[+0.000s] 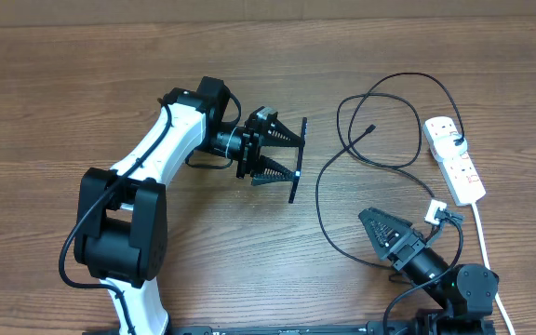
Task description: Plug charger to phone and switch on socket
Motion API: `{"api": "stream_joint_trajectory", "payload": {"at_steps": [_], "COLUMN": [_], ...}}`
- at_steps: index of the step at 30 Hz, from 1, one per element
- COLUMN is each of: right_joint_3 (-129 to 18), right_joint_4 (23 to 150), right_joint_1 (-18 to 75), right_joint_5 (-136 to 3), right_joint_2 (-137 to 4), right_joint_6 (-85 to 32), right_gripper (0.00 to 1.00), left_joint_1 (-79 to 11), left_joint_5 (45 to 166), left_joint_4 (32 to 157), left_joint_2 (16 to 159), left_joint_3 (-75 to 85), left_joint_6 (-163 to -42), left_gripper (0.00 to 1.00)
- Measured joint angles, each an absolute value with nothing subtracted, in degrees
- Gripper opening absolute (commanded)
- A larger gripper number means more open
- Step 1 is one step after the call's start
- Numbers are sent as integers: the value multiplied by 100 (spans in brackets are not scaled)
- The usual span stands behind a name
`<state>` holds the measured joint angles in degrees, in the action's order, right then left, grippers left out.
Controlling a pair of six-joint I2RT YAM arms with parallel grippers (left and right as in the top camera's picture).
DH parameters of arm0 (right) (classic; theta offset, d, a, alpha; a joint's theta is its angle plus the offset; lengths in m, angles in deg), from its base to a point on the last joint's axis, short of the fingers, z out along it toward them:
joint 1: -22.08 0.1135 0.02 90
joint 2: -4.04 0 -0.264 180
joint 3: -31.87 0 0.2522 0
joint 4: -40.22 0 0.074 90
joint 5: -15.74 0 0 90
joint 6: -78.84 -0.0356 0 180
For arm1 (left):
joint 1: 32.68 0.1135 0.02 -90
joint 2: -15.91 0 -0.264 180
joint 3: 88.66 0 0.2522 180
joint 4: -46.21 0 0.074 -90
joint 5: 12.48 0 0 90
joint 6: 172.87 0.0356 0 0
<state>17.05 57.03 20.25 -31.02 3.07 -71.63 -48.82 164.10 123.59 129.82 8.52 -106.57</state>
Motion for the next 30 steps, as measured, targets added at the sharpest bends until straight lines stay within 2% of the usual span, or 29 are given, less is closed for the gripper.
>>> {"api": "stream_joint_trajectory", "payload": {"at_steps": [4, 6, 10, 15, 18, 25, 30], "right_joint_3": [1703, 1648, 1257, -181, -1084, -2356, -3051], "right_joint_4": [4682, 4682, 5860, 7841, 8560, 9534, 9821], "right_joint_1": [2023, 2025, 2023, 2023, 2025, 2124, 3061], "right_joint_5": [-2861, -2828, -3132, -4151, -4612, -4990, -5115], "right_joint_2": [289, 294, 217, -323, -885, -2642, -4036], "right_joint_6": [-7012, -6673, -5891, -4623, -4166, -3738, -3600], "right_gripper": [99, 99, 99, 99, 99, 99, 99], "left_joint_1": [-4882, -4882, -4882, -4882, -4882, -4882, -4882], "left_joint_5": [16410, 16410, 16410, 16410, 16410, 16412, 16412], "left_joint_4": [12359, 12359, 12359, 12361, 12359, 12359, 12295], "left_joint_2": [12982, 12982, 12982, 12982, 12982, 12982, 12982], "left_joint_3": [852, 852, 852, 852, 852, 852, 852], "left_joint_6": [-10659, -10664, -10672, -10677, -10675, -10675, -10675], "left_gripper": [59, 59, 59, 59, 59, 59, 59]}}
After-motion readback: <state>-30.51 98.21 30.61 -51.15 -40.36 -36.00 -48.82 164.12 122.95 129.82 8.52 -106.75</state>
